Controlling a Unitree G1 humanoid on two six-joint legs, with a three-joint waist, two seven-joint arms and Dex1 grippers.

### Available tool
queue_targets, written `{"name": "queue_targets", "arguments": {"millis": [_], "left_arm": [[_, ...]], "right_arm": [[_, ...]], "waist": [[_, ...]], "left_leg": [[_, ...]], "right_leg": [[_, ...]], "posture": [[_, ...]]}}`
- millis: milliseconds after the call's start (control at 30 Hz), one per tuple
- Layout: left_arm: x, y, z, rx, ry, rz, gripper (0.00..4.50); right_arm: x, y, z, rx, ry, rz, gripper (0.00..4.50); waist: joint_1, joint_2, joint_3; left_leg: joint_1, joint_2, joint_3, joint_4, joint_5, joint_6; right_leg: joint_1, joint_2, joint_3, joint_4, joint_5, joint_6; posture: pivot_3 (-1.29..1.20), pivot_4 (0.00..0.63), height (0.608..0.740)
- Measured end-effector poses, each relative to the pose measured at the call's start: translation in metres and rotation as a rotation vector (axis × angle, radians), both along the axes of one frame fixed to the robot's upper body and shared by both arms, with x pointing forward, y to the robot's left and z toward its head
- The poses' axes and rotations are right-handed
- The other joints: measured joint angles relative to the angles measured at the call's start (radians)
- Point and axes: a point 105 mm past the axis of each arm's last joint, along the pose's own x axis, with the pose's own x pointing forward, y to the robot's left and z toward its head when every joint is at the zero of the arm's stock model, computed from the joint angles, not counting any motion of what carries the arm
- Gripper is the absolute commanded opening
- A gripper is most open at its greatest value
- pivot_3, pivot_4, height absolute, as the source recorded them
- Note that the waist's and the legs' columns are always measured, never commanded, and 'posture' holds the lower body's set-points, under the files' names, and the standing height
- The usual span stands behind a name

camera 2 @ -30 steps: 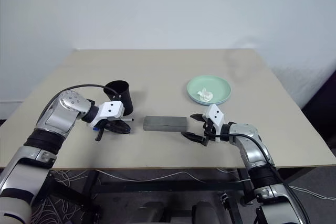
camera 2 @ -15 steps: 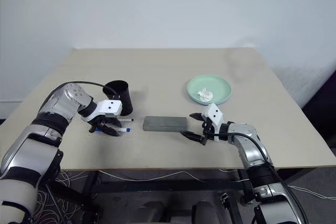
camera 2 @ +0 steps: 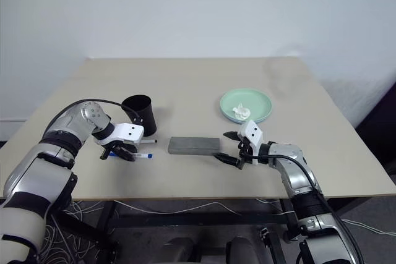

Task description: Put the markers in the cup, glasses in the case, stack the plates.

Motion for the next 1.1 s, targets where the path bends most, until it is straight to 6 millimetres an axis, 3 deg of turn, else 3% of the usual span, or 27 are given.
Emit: {"name": "queue_targets", "arguments": {"millis": [167, 267, 400, 467, 567, 667, 933, 1100], "left_arm": [[0.001, -0.002, 0.003, -0.038, -0.014, 0.001, 0.07], [0.005, -0.021, 0.021, -0.231, -0.014, 0.037, 0.07], [0.018, -0.068, 0.082, -0.661, -0.071, 0.071, 0.07], [0.021, -0.078, 0.113, -0.803, -0.130, 0.072, 0.07], [0.028, -0.082, 0.142, -0.971, -0.248, 0.135, 0.07], [0.046, -0.074, 0.154, -1.087, -0.436, 0.294, 0.07], [0.069, -0.020, 0.154, -1.120, -0.848, 0.635, 0.07], [0.068, -0.003, 0.126, -1.096, -0.878, 0.751, 0.07]], "right_arm": [[0.000, 0.000, 0.001, 0.000, -0.002, 0.001, 4.42], [0.000, 0.000, 0.001, -0.001, -0.002, -0.001, 4.42], [0.000, -0.001, 0.001, -0.002, -0.001, 0.002, 4.42], [0.000, -0.001, 0.000, -0.004, 0.001, 0.005, 4.42], [0.000, -0.001, 0.000, -0.005, 0.002, 0.006, 4.42], [-0.001, -0.001, 0.000, -0.006, 0.007, 0.012, 4.42], [-0.002, -0.001, 0.002, -0.016, 0.013, 0.041, 4.42], [0.000, 0.002, 0.004, -0.019, 0.010, 0.056, 4.42]], "waist": [[0.000, 0.000, 0.000], [0.001, -0.001, 0.001], [-0.002, -0.002, 0.001], [-0.008, -0.001, 0.001], [-0.021, -0.001, 0.001], [-0.023, -0.001, 0.001], [-0.019, -0.001, 0.001], [-0.018, -0.002, 0.001]], "left_leg": [[-0.002, 0.000, 0.000, 0.004, 0.000, 0.000], [-0.004, 0.000, 0.000, 0.006, 0.000, 0.000], [-0.008, 0.000, -0.001, 0.010, 0.000, 0.000], [-0.007, 0.000, -0.001, 0.009, -0.001, 0.000], [-0.005, 0.000, -0.001, 0.007, 0.000, 0.000], [-0.001, 0.000, -0.001, 0.004, 0.000, -0.001], [0.000, 0.000, -0.001, 0.004, 0.001, -0.002], [-0.001, -0.002, -0.001, 0.004, 0.001, -0.002]], "right_leg": [[-0.002, 0.000, 0.000, 0.006, -0.001, 0.000], [-0.002, -0.001, -0.001, 0.006, -0.001, 0.000], [-0.003, -0.002, -0.003, 0.005, -0.001, 0.001], [-0.003, -0.002, -0.003, 0.004, -0.001, 0.001], [-0.003, -0.002, -0.002, 0.005, -0.001, 0.001], [-0.001, -0.001, -0.001, 0.006, -0.001, 0.001], [-0.001, -0.001, -0.001, 0.006, -0.001, 0.001], [-0.002, -0.002, 0.000, 0.005, 0.000, 0.001]], "posture": [[0.00, 0.000, 0.740], [0.00, 0.000, 0.740], [0.00, 0.000, 0.740], [0.00, 0.000, 0.740], [0.00, 0.000, 0.740], [0.00, 0.000, 0.740], [0.00, 0.000, 0.740], [0.00, 0.000, 0.740]]}}
